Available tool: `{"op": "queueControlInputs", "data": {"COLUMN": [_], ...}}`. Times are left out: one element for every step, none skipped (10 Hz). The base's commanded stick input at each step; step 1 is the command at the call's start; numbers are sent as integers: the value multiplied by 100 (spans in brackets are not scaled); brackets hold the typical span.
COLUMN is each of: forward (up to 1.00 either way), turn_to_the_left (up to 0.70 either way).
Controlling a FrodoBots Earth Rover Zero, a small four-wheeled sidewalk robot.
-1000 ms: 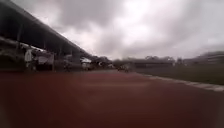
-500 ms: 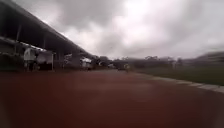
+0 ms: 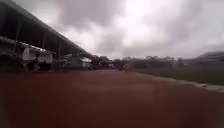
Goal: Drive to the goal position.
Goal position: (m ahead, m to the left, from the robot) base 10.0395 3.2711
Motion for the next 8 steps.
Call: {"op": "queueControlInputs", "data": {"forward": [50,50,50,50,50,50,50,50], "turn_to_the_left": [2,2,2,2,2,2,2,2]}}
